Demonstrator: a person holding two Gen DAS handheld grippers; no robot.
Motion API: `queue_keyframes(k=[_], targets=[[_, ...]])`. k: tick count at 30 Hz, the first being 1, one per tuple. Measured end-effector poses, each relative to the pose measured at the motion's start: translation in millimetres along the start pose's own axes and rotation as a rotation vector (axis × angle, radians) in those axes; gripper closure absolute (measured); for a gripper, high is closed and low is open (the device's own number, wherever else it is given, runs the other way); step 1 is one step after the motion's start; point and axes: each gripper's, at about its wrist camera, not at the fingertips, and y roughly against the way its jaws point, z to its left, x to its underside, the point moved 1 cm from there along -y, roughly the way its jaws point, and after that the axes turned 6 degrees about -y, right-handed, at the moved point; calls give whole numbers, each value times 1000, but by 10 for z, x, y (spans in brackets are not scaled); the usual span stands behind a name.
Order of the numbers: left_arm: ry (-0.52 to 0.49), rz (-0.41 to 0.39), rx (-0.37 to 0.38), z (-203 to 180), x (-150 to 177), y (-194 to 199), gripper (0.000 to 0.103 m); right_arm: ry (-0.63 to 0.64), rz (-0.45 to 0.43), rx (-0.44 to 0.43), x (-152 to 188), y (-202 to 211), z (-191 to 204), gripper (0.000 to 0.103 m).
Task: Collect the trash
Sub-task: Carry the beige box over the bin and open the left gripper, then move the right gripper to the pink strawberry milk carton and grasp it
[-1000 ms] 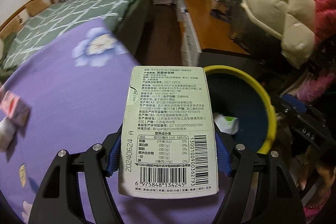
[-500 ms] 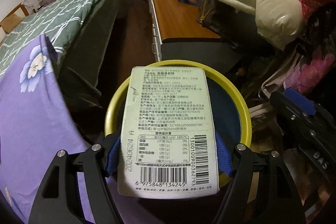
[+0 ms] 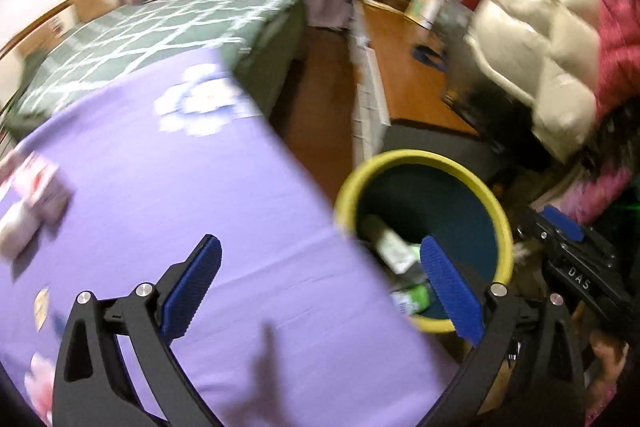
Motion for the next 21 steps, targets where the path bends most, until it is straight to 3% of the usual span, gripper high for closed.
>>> queue_keyframes(k=[7,13,21], targets=[[203,-42,-149,1076,486,571,5,117,55,-116,79,-108,755,45],[343,-90,-283,1923,894,1058,5,236,96,-238,172,-155,1658,45],[468,-131,-365,2636,1266,1439,5,380,157,-369,390,-226,2853,45]])
